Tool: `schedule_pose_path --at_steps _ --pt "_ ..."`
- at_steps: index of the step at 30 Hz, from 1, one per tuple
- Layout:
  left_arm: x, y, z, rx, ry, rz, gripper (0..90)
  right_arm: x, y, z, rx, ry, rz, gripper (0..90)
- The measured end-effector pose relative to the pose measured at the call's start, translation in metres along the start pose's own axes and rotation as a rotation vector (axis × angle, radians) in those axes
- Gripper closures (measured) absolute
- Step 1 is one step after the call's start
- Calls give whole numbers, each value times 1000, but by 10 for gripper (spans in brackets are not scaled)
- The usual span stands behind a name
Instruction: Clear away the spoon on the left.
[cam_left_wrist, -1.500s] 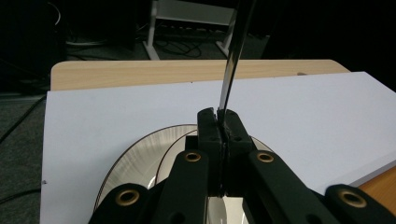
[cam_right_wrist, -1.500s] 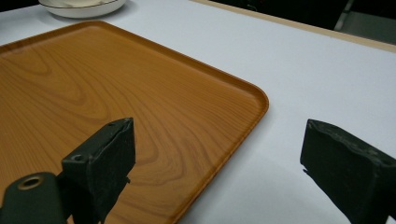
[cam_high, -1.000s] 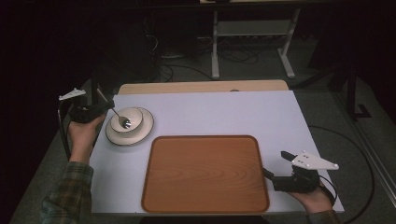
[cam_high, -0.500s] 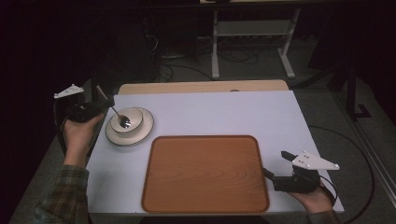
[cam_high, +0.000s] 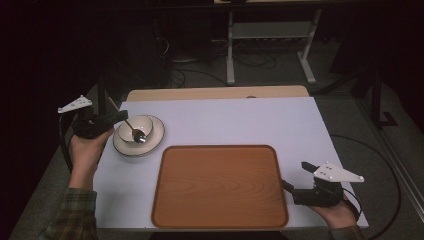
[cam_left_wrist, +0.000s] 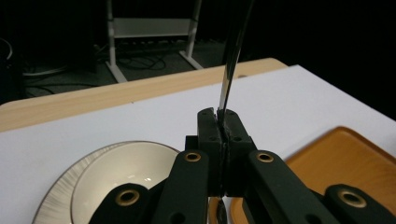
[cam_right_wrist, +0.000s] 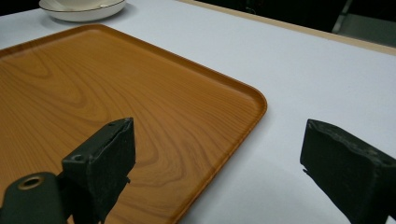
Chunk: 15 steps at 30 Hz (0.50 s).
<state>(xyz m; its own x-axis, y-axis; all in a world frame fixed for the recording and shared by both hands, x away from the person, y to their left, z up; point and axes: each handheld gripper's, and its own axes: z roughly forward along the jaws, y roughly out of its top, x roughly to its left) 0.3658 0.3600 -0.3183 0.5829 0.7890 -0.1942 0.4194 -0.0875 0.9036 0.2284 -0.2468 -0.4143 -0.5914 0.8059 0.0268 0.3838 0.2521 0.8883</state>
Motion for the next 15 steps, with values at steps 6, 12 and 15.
schedule_pose_path --at_steps 6,12,15 --pt "-10 -5 -9 -1 -17 19 883 0 0 -1 -2 2 1 95" --pt "-23 -12 -8 37 -43 47 883 0 -1 -1 -1 1 -1 95" --pt "-29 -14 -6 45 -61 58 883 -1 -1 -1 -1 -2 -1 95"
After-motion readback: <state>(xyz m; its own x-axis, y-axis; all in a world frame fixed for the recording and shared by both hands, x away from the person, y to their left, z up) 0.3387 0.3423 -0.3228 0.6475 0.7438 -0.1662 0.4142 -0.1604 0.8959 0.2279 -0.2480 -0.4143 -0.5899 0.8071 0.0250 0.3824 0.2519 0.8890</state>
